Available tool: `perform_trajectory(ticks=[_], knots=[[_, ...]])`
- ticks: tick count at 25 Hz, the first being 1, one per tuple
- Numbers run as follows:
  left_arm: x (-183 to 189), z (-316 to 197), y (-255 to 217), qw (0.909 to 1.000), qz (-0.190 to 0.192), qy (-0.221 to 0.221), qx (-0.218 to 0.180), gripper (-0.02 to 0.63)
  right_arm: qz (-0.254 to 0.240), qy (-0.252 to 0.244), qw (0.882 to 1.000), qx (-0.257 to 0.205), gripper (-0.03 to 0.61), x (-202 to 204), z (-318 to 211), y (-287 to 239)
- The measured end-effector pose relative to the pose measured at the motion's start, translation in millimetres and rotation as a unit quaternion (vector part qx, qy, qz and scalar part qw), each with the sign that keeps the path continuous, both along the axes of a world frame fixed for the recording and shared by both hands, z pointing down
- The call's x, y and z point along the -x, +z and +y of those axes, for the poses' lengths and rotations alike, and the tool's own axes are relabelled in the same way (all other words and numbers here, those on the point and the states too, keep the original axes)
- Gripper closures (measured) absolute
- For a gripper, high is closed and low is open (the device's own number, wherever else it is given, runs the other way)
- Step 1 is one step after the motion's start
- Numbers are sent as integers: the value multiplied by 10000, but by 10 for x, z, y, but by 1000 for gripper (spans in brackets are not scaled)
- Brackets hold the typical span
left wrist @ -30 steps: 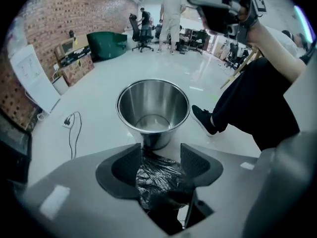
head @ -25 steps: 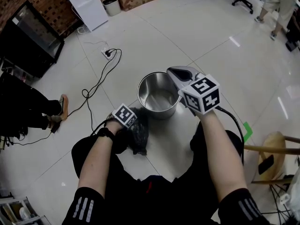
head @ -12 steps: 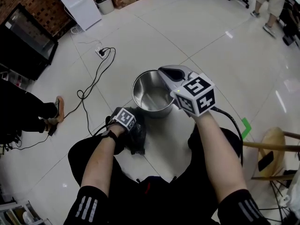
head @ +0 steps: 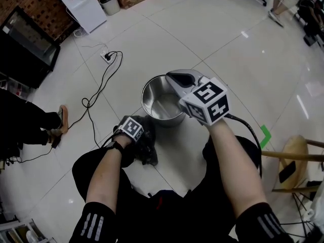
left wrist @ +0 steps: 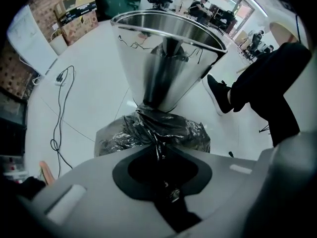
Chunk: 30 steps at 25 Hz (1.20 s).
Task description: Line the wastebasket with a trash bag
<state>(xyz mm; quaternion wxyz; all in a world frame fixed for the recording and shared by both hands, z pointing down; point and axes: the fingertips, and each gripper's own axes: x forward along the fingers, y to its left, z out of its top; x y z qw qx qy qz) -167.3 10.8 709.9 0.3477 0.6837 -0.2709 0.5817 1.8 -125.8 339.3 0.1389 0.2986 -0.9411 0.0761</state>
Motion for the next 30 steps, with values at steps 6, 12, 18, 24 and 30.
perform_trajectory(ticks=[6,12,18,24,30], knots=[[97,-127,-298,9995,-79,123,-291,600,48,-53,10000,11,572,51,14,28],[112,-299,-826,9977,57,362,-569,607,45,-38,10000,25,572,69,5,30],[217,-458,-1531,9920,-107,715,-1036,607,38,-62,10000,23,572,66,18,24],[278,-644,-2404,9755,-228,897,-1997,614,-4,-60,10000,-33,572,56,25,-13],[-127,-828,-3269,9422,82,1288,-3093,614,-100,14,9999,-62,572,43,-14,-62]])
